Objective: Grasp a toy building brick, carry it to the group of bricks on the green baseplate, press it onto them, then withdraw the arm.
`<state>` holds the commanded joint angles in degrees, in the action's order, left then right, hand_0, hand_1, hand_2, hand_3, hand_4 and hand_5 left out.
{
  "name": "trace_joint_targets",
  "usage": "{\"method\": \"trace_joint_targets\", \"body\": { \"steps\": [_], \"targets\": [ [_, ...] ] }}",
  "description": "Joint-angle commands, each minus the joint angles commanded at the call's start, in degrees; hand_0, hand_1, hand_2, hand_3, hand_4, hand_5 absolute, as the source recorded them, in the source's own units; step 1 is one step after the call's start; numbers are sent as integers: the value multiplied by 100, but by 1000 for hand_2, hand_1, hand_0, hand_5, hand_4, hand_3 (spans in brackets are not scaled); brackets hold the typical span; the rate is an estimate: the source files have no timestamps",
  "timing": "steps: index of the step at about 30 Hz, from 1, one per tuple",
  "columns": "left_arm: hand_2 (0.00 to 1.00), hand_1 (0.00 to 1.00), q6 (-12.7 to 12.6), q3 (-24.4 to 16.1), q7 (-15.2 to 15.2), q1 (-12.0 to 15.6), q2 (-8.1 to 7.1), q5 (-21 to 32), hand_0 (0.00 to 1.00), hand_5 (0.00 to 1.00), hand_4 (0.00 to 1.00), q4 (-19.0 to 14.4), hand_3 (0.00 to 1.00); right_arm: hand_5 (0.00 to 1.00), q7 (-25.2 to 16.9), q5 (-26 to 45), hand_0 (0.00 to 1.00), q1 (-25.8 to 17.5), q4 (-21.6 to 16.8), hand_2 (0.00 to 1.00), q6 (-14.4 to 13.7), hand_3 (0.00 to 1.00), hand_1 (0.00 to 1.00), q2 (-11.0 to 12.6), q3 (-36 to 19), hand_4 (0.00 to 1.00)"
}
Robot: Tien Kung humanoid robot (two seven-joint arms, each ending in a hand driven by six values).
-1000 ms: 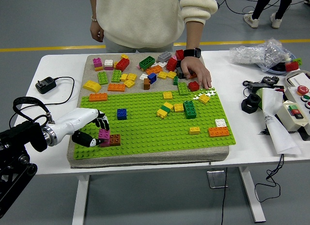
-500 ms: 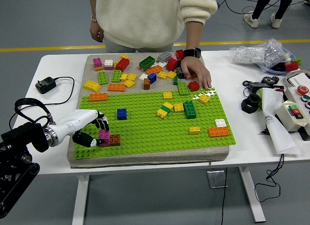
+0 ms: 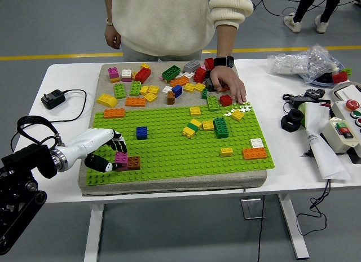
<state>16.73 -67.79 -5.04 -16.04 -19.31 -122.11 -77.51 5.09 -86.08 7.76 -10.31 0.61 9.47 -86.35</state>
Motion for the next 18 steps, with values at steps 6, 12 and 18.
{"method": "trace_joint_targets", "body": {
  "steps": [6,12,18],
  "targets": [
    [516,603,5,-11,-4,-7,8,9,607,47,679,25,531,683,-1,4,761,6,0,718,1,737,676,0,-1,998],
    [517,607,6,-28,-9,-14,10,-2,611,52,686,61,531,683,-2,3,761,6,0,718,0,737,676,3,-7,998],
    [520,627,25,-32,-13,-17,13,-1,629,70,710,86,531,683,-2,9,761,5,0,718,-1,737,676,1,-7,998]
  ]
}}
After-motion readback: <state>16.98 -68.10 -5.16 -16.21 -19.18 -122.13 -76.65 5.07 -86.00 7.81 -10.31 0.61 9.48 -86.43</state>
